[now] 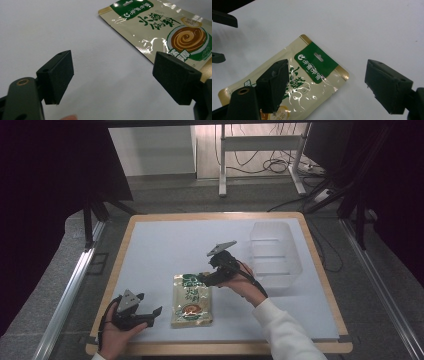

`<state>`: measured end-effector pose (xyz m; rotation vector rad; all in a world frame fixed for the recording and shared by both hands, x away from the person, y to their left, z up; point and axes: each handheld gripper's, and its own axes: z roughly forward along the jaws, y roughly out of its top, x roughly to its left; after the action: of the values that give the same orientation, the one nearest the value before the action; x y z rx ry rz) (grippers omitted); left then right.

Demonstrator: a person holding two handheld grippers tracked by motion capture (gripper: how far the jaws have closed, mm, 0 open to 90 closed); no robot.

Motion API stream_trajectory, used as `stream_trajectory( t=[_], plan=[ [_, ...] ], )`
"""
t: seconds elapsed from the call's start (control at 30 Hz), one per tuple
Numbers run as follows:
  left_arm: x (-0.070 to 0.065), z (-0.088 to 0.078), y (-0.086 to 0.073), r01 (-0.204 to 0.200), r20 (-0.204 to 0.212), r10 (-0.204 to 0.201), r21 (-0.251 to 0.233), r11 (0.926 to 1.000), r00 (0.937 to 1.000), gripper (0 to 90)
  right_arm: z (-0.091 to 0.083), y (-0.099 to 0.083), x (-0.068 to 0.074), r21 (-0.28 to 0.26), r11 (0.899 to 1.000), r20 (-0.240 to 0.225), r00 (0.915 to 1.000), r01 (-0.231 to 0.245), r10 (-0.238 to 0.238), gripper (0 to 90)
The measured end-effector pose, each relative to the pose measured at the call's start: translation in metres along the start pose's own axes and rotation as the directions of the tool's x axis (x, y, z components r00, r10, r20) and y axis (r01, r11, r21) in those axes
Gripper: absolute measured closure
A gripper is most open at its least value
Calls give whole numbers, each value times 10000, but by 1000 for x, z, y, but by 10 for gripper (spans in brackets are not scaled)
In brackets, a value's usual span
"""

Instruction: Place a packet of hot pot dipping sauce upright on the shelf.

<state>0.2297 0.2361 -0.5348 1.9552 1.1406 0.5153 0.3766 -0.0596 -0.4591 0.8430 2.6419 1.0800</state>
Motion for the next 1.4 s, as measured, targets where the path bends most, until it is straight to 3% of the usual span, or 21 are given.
stream_trajectory(
  t=[0.57,0.93,1.4],
  plan=[
    [-1,0,0,-9,21,9,25,10000,10000,172,33,0,-15,669,9971,-567,9976,-360,398,283],
    [0,0,0,-12,25,12,29,10000,10000,173,52,-5,-20,1218,9913,-540,9969,-495,564,281],
    [-1,0,0,-23,38,23,38,10000,10000,173,57,-8,-22,1476,9875,-665,9957,-548,652,292]
  ],
)
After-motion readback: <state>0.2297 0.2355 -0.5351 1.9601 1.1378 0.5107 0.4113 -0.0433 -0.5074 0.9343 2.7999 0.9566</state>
